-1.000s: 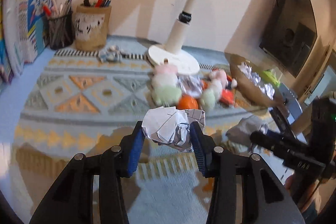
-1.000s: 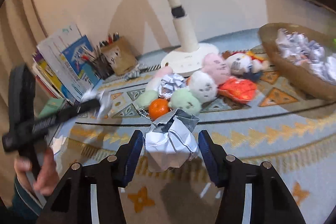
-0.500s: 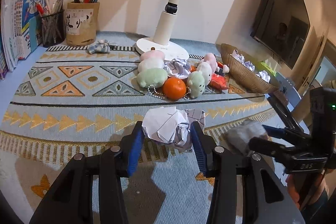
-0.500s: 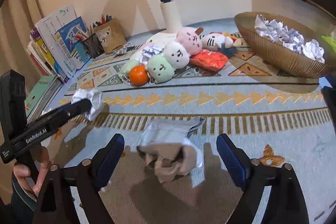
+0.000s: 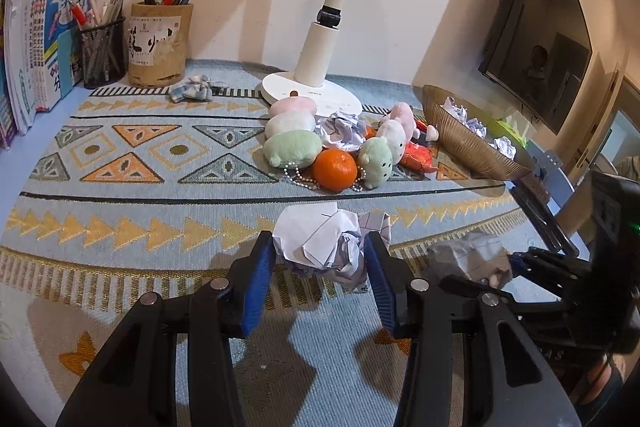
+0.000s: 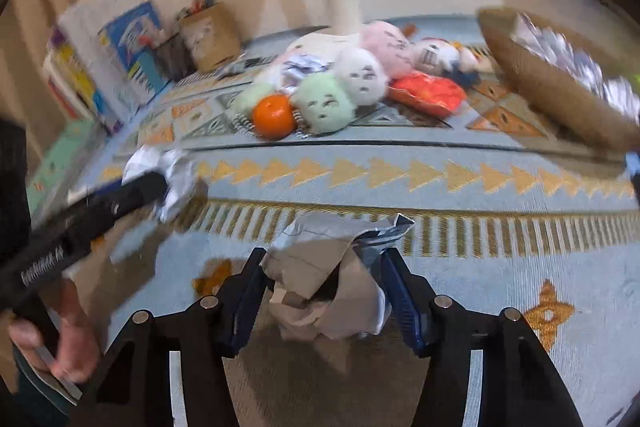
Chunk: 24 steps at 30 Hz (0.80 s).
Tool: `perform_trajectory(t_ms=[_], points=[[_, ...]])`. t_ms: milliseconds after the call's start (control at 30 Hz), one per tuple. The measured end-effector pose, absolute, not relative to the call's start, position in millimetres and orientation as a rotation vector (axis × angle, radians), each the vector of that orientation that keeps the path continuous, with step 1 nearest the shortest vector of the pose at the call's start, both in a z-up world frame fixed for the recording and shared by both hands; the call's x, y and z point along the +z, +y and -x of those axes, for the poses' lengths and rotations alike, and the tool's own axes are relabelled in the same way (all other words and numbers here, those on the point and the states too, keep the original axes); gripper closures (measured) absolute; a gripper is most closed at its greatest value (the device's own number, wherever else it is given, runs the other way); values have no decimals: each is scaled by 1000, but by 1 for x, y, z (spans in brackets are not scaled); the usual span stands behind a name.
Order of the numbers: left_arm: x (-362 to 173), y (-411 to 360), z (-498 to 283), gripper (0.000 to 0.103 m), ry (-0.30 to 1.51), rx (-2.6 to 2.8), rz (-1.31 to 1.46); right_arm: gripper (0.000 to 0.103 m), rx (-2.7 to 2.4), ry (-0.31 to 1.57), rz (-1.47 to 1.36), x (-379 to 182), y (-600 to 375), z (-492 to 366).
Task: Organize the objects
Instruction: 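Carry both balls over the basket and open both grippers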
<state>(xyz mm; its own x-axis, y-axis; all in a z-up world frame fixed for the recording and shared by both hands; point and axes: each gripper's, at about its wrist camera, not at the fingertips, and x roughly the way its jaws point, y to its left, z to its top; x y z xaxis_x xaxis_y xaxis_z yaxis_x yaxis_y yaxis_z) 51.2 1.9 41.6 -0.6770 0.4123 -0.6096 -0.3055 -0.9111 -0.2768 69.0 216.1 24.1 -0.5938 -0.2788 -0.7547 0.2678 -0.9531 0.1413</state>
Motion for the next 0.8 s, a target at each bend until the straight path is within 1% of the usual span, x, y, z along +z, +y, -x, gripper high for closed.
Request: perform_trajectory(t_ms=[67, 133, 267, 333, 433, 600, 700, 800], points=[[42, 3, -52, 60, -198, 2564, 970, 49, -2594, 43, -1158, 28, 210, -78], [43, 5, -54, 60, -178, 2570, 964, 50, -2615, 46, -1136, 30, 211, -81], [44, 9, -55, 61, -144, 2579, 966, 50, -2634, -43, -1096, 35, 227, -82], [47, 13, -51, 61, -155, 2538, 1018, 50, -2647, -94, -1083, 38, 235, -83], [69, 25, -49, 61, -142, 2509, 990, 50, -2679, -149, -1067, 50, 250, -86], [122, 77, -21, 61, -110, 2441, 916, 50, -2797, -255, -932, 101, 303, -92], [140, 119, 4, 61, -110, 2382, 913, 50, -2919, -304, -847, 137, 345, -90], [150, 166, 30, 61, -83, 2347, 903, 50, -3021, -401, -787, 162, 393, -78]])
